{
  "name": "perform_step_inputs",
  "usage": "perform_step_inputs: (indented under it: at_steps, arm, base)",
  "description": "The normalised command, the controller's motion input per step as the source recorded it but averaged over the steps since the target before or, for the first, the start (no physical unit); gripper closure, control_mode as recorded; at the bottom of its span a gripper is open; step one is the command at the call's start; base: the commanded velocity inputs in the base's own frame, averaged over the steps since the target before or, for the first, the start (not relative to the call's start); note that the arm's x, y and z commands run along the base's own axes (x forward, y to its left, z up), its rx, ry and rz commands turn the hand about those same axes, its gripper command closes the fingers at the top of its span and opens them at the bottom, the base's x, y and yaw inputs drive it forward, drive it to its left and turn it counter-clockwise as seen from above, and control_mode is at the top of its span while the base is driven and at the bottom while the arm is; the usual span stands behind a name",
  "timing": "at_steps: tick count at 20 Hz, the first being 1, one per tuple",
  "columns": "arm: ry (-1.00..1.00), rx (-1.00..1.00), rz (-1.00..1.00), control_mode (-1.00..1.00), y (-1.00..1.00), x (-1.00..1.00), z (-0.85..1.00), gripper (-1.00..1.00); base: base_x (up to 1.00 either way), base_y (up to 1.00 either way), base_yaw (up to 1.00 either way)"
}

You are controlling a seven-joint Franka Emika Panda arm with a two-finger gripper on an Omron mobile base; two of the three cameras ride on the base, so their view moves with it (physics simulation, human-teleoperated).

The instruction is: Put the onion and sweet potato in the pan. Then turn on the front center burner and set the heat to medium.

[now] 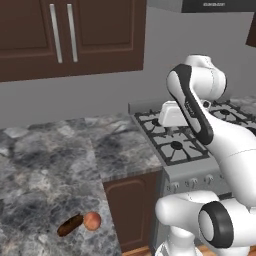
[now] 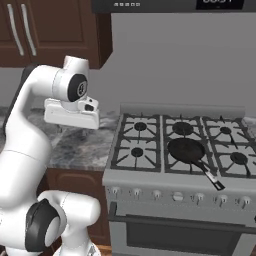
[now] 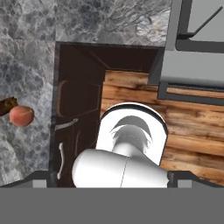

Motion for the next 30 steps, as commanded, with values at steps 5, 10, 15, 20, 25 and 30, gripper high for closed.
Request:
perform_step_inputs:
  at_steps: [5, 10, 15, 20, 25, 30]
  arm:
    - [0.00, 0.00, 0.00, 1.00, 0.00, 0.00, 0.00, -1.00]
    - [0.00, 0.00, 0.00, 1.00, 0.00, 0.00, 0.00, -1.00]
    - [0.00, 0.00, 0.00, 1.00, 0.00, 0.00, 0.00, -1.00]
    - [0.00, 0.00, 0.00, -1.00, 0.08, 0.00, 0.00, -1.00]
    - [0.14, -0.05, 0.00, -1.00, 1.00, 0.00, -0.08, -1.00]
    - [-0.01, -0.06, -0.09, -1.00, 0.40, -0.25, -0.42, -1.00]
  base:
    - [0.00, 0.00, 0.00]
    - [0.00, 0.00, 0.00]
    - [0.00, 0.00, 0.00]
    - [0.00, 0.00, 0.00]
    - [0.00, 0.00, 0.00]
    - [0.00, 0.00, 0.00]
